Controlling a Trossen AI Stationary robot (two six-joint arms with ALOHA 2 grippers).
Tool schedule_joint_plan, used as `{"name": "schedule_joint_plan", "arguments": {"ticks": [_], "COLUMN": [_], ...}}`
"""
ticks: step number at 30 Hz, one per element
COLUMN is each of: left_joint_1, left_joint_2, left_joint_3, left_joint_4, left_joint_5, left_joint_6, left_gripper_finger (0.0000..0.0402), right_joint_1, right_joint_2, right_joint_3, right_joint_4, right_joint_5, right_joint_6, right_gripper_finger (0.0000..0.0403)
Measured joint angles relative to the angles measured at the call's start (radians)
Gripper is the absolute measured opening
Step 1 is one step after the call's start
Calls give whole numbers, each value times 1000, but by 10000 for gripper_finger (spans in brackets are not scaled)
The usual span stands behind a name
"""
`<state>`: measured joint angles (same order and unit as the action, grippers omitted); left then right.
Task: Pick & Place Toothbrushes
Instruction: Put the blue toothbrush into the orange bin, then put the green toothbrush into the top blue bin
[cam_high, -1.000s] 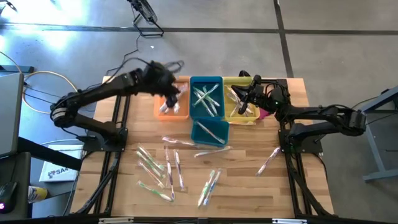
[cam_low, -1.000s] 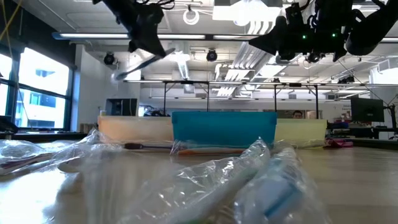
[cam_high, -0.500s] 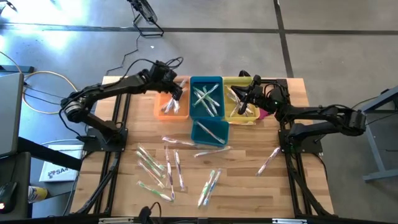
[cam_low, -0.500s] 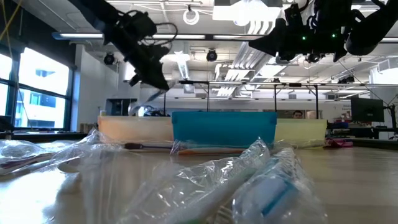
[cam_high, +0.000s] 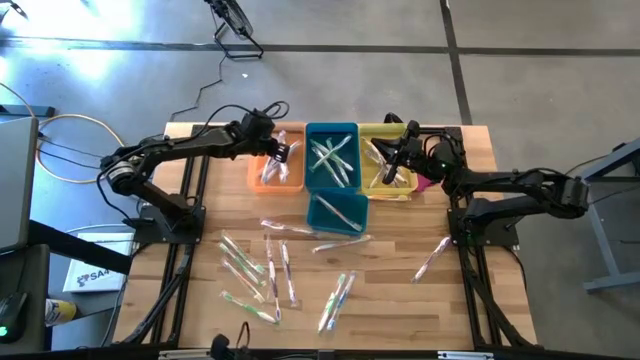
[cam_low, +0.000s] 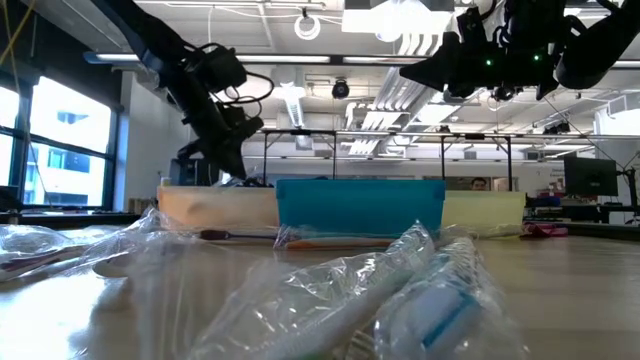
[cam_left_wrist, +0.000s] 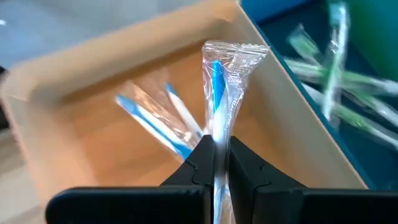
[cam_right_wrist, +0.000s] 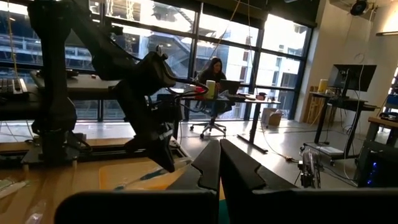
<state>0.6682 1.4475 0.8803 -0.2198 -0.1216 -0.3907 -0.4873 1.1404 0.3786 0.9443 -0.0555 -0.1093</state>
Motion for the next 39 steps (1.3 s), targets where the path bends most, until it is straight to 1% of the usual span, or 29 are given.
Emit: {"name": "schedule_joint_plan", "arguments": {"ticks": [2,5,14,18,22,31,35,39], "left_joint_1": [0,0,0,0,0,-2,-27,-36], "left_joint_2": [0,0,0,0,0,0,-6,-48], "left_joint_3": [0,0,0,0,1,1,2,1], "left_joint_4": [6,3,1,8,10,15,49,53], "left_joint_5": [-36,-69,-40,-38,-37,-39,-50,-50], "left_joint_6": [0,0,0,0,0,-2,137,239], "left_gripper_finger": [14,36,161,197,209,211,211,211], "right_joint_1": [0,0,0,0,0,0,0,0], "right_joint_2": [0,0,0,0,0,0,0,0], "right_joint_3": [0,0,0,0,0,0,0,0], "right_joint_4": [0,0,1,1,1,1,1,-1], "right_joint_5": [0,0,0,0,0,0,0,0], "right_joint_6": [0,-1,-1,-1,-1,-1,-1,-1], "right_gripper_finger": [2,2,2,2,2,2,2,2]}}
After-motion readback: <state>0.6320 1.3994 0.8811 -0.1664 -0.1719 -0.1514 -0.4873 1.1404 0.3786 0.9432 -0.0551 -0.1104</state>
